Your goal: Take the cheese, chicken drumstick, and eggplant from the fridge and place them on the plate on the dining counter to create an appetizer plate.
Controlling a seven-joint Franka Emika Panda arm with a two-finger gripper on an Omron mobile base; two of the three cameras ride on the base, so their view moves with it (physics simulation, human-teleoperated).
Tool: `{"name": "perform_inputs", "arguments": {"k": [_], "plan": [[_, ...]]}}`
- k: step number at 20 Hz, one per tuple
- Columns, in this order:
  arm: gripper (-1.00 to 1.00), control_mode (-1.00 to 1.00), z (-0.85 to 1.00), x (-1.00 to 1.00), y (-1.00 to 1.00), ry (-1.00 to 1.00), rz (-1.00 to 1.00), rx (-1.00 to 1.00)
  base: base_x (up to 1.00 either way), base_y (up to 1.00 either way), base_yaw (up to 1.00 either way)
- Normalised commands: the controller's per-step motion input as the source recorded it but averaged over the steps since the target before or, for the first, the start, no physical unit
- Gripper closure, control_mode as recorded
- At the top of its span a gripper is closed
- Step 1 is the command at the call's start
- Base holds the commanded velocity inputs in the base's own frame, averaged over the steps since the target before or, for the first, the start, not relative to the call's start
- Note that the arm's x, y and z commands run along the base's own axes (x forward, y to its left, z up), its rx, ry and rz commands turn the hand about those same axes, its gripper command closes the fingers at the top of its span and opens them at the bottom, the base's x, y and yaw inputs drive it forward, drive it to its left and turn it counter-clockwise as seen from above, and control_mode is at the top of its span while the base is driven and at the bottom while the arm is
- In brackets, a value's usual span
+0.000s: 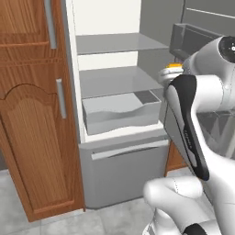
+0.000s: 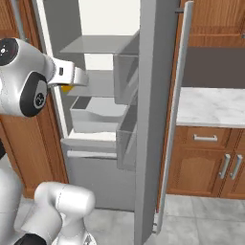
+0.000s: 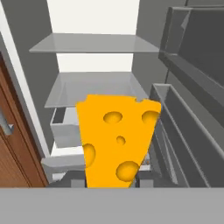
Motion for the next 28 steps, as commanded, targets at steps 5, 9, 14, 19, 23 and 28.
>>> {"name": "perform_inputs", "arguments": {"k": [5, 9, 14, 19, 23, 28], "plan": [[1.00, 1.00, 0.00, 0.00, 0.00, 0.00, 0.00, 0.00, -1.00, -0.01, -0.03], [1.00, 1.00, 0.00, 0.00, 0.00, 0.00, 0.00, 0.00, -1.00, 0.00, -0.02], [1.00, 1.00, 0.00, 0.00, 0.00, 0.00, 0.00, 0.00, -1.00, -0.04, -0.03], [1.00, 1.00, 0.00, 0.00, 0.00, 0.00, 0.00, 0.00, -1.00, -0.07, -0.04], [1.00, 1.00, 0.00, 0.00, 0.00, 0.00, 0.00, 0.00, -1.00, -0.28, -0.07], [1.00, 1.00, 0.00, 0.00, 0.00, 0.00, 0.00, 0.00, -1.00, -0.61, -0.12]]}}
